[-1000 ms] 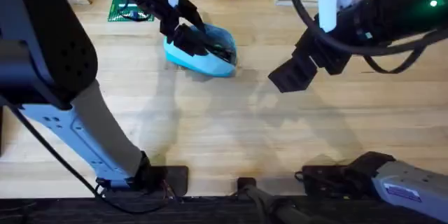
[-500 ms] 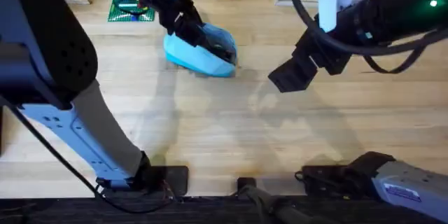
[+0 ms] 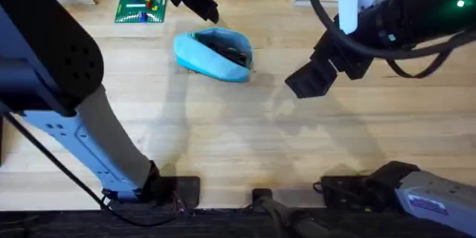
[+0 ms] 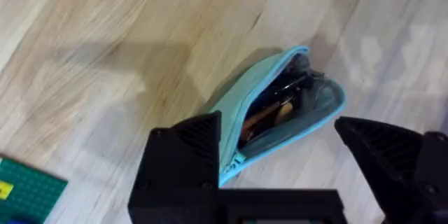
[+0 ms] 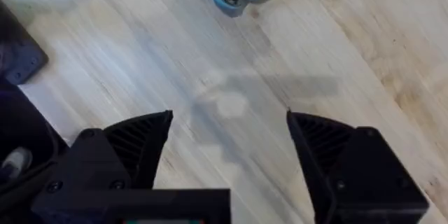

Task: Unzip the bag, pick up the pens from the table one at a time and place them inside, then zip the bag closed.

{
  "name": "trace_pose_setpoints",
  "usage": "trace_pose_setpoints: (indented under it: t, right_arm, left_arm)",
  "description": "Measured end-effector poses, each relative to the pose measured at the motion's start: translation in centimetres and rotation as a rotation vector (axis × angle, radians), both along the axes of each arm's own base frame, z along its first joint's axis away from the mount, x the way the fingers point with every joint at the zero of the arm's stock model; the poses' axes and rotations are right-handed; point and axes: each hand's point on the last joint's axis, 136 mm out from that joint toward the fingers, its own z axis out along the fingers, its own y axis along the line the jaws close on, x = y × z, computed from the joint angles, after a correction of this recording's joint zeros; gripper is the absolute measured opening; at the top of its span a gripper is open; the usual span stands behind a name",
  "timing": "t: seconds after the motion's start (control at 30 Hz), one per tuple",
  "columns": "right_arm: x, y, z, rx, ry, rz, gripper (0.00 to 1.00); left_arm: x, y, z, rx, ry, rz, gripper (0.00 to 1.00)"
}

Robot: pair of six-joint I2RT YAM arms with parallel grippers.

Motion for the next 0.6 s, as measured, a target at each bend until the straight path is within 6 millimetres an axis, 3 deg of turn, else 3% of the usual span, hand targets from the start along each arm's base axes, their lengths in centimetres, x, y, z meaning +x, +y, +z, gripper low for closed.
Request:
trace_pose_setpoints:
  t: [0.6]
  right_arm:
    - [-0.1,-0.1,-0.1,-0.004,0.007,0.000,0.998]
  left_arm:
    - [1.5,1.4,-0.8,0.072,0.074,0.213,0.996]
